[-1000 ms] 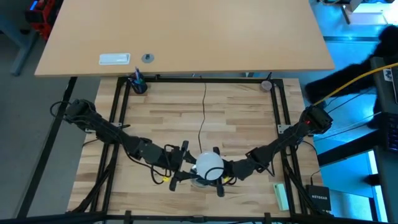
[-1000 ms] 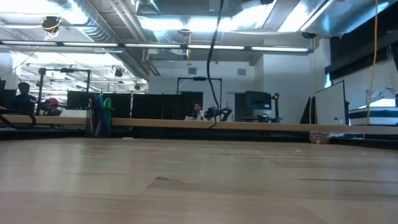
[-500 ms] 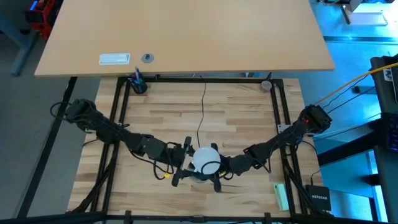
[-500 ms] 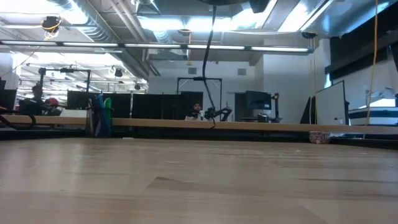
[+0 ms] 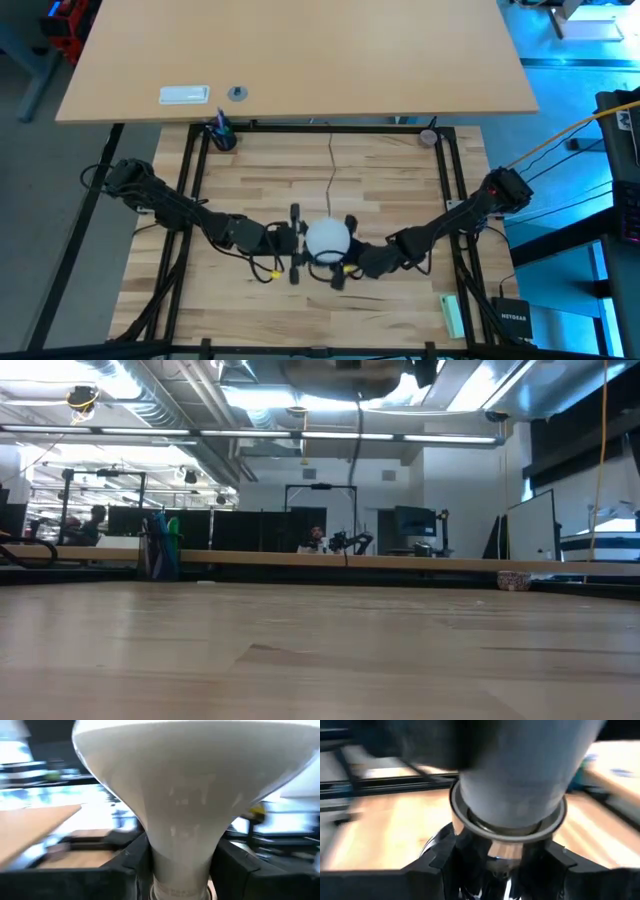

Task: Screw lightbulb
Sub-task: Remove the lightbulb from the lamp

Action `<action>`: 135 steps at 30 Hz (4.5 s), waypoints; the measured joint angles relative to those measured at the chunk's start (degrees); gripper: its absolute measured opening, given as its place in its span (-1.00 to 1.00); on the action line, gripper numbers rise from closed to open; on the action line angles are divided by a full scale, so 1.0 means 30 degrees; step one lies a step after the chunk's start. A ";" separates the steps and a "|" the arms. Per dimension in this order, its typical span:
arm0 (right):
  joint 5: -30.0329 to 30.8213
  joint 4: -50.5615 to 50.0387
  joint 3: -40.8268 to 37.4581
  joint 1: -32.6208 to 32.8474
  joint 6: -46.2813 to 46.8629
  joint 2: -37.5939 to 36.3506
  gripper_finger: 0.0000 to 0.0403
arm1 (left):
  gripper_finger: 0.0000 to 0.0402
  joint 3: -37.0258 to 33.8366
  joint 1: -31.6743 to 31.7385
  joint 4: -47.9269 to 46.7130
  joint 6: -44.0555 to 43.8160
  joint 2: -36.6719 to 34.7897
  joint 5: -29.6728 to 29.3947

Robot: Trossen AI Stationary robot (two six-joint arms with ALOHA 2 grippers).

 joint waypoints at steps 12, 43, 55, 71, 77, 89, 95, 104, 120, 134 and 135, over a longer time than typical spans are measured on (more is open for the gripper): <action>0.3822 -0.1713 0.1141 -0.0518 -0.0061 0.0058 -0.11 | -0.14 0.0086 -0.0167 0.0226 -0.0679 -0.0050 -0.4153; -0.5751 0.1235 0.1212 -0.0758 -0.1544 0.0529 -0.11 | 0.34 0.0013 0.0866 -0.6042 -0.1299 -0.3592 0.7217; -0.5264 0.0959 0.1214 -0.0736 -0.1346 0.0525 -0.11 | -0.12 -0.0001 0.1330 -0.5520 -0.0466 -0.3249 0.7949; 0.4046 0.0657 0.1148 -0.0780 -0.0322 0.0634 -0.11 | -0.36 0.0093 -0.0541 -0.2711 -0.2296 -0.1468 -0.6463; 0.4254 0.0763 0.1133 -0.0765 -0.0383 0.0634 -0.11 | -0.16 0.0093 -0.0471 -0.2087 -0.2402 -0.1025 -0.5999; 0.2509 0.1208 0.1208 -0.0780 -0.0658 0.0421 -0.11 | 0.20 0.0013 -0.1185 -0.5920 -0.2045 -0.3572 -0.3953; -0.2547 0.1246 0.1214 -0.0772 -0.1537 0.0423 -0.11 | 0.19 0.0021 -0.1422 -0.8281 -0.2074 -0.5335 -0.2300; -0.4903 0.2531 0.1214 -0.1003 -0.1510 0.1394 -0.11 | 0.18 0.0021 -0.0689 -0.7833 -0.1631 -0.4464 0.1694; -0.5454 0.2647 0.1199 -0.1115 -0.1881 0.1515 -0.11 | -0.21 0.0021 -0.0121 -0.7034 -0.0515 -0.3912 0.4179; 0.3777 0.2250 0.1167 -0.1100 -0.1104 0.1523 -0.11 | -0.35 0.0078 -0.1065 -0.5637 -0.2225 -0.2890 -0.5041; 0.3767 0.2246 0.1151 -0.1100 -0.1062 0.1523 -0.11 | -0.35 0.0074 -0.1065 -0.5424 -0.2301 -0.2699 -0.5168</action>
